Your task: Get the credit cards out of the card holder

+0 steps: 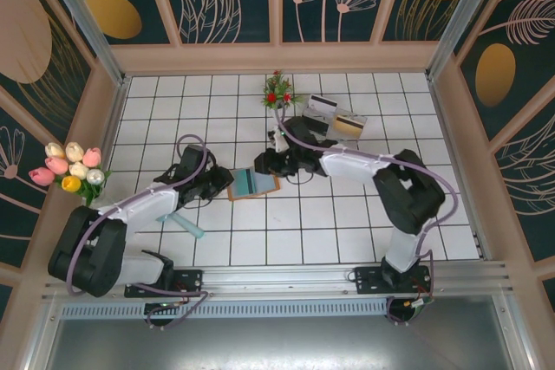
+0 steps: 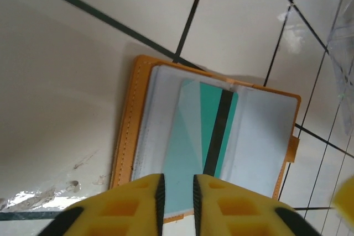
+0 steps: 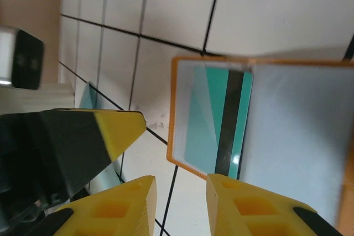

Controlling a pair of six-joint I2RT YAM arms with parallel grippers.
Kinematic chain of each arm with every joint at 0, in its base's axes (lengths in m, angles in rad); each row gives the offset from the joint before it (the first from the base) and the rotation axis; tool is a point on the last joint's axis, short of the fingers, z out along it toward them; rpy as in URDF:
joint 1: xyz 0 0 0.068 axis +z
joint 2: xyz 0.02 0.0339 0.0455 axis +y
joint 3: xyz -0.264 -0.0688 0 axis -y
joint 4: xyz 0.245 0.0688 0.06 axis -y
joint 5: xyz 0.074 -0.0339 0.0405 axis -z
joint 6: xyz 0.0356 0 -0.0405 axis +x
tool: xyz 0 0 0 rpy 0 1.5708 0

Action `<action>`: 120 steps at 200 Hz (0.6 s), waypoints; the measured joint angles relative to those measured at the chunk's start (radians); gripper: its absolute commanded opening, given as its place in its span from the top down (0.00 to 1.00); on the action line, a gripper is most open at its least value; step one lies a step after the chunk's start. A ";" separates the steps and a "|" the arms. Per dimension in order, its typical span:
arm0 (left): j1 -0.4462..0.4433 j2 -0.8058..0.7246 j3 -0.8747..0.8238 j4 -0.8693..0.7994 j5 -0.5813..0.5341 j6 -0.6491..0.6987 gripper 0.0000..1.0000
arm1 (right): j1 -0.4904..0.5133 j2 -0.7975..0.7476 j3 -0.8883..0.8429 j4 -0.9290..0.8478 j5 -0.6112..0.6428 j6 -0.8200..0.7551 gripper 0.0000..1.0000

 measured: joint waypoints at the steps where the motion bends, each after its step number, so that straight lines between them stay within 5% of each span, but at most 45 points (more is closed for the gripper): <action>1: 0.000 0.001 0.000 0.001 0.001 -0.001 0.86 | 0.001 0.003 0.001 0.000 0.000 0.002 0.70; 120: 0.000 0.172 0.045 0.063 0.064 0.009 0.94 | 0.014 0.203 0.131 -0.019 0.015 0.076 0.74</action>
